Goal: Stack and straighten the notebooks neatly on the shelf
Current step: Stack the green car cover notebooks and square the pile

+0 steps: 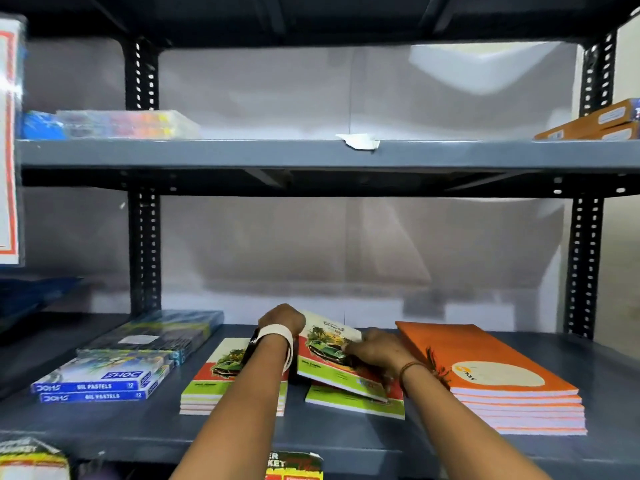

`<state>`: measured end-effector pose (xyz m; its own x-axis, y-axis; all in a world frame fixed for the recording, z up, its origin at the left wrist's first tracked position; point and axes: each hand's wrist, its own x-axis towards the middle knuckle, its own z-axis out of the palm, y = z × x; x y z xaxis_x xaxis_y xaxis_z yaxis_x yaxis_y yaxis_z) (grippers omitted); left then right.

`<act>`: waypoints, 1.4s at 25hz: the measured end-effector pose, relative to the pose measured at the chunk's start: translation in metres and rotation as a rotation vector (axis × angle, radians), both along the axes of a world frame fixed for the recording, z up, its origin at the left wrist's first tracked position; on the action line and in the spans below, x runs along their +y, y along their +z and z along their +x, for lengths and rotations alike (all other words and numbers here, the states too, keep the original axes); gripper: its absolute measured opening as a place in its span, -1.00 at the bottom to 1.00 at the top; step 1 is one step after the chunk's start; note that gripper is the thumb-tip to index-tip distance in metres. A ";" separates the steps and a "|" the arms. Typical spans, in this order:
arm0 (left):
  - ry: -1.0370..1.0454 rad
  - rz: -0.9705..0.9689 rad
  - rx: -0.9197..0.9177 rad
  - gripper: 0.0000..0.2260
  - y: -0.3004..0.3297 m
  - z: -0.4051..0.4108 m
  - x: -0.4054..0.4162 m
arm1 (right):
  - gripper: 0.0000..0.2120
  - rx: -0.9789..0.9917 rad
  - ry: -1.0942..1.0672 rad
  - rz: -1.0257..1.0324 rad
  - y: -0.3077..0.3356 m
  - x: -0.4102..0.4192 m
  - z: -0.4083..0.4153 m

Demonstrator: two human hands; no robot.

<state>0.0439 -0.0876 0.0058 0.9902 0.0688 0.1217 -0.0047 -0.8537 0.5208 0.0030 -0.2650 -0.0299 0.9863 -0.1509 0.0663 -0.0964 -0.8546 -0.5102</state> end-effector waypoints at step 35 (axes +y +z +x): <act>0.292 0.243 -0.067 -0.73 -0.024 0.008 0.132 | -0.71 -0.055 0.077 0.567 -0.017 0.109 0.031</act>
